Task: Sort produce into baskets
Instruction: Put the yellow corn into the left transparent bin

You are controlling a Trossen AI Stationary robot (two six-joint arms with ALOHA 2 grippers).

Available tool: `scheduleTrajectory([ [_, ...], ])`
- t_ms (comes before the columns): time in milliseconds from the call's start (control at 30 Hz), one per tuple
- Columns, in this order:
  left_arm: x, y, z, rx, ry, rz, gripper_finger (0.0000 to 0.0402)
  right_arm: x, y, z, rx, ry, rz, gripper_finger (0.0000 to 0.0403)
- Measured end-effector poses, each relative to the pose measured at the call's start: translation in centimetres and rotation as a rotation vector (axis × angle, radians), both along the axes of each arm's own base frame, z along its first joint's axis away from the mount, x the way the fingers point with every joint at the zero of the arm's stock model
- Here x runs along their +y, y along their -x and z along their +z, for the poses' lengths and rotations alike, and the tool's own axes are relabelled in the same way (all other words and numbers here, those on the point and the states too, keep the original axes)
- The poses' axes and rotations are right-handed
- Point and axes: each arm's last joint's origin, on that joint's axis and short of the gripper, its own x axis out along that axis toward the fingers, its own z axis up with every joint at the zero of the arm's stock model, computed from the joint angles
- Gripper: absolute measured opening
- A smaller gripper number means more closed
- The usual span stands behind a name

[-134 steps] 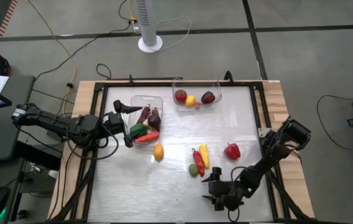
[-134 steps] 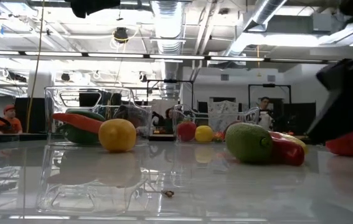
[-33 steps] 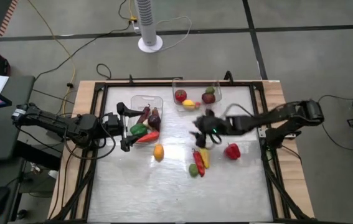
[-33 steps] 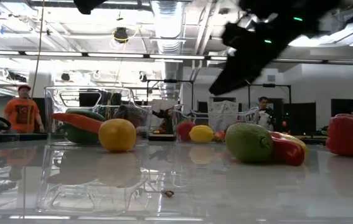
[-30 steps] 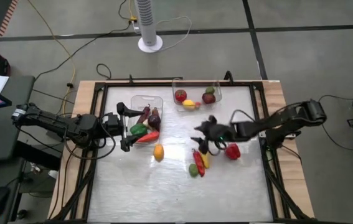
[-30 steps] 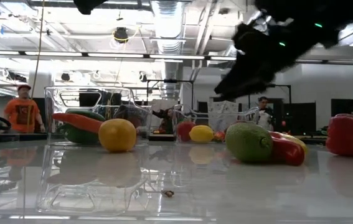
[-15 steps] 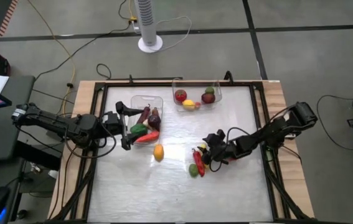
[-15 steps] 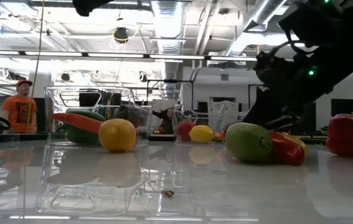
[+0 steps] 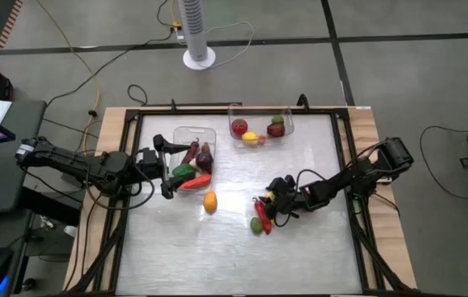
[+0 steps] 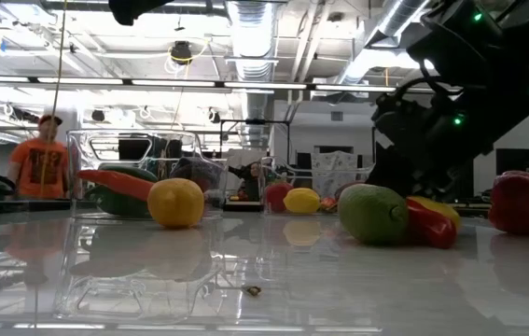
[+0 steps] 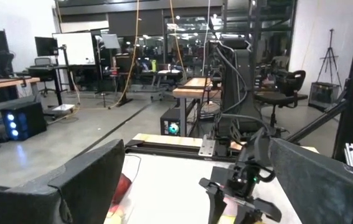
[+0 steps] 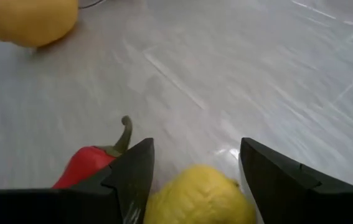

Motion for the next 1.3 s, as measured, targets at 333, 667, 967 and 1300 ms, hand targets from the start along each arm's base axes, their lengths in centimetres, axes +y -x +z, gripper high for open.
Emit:
scheduleTrajectory([
  [333,0.0,0.0,0.0,0.002,0.000,0.003,0.0387,0.2,0.0,0.0,0.038,0.064,0.062,0.0146],
  [667,0.1,0.0,0.0,0.001,-0.016,0.020,0.0387,-1.8,-1.2,3.3,-0.002,0.180,0.118,0.0152],
  [967,0.1,0.0,0.0,0.000,-0.017,0.020,0.0387,-5.4,-5.1,9.0,-0.319,0.355,0.216,0.0147],
  [1300,0.1,0.1,0.3,-0.018,-0.035,0.034,0.0387,-11.1,-13.5,10.8,-0.498,0.353,0.357,0.0154],
])
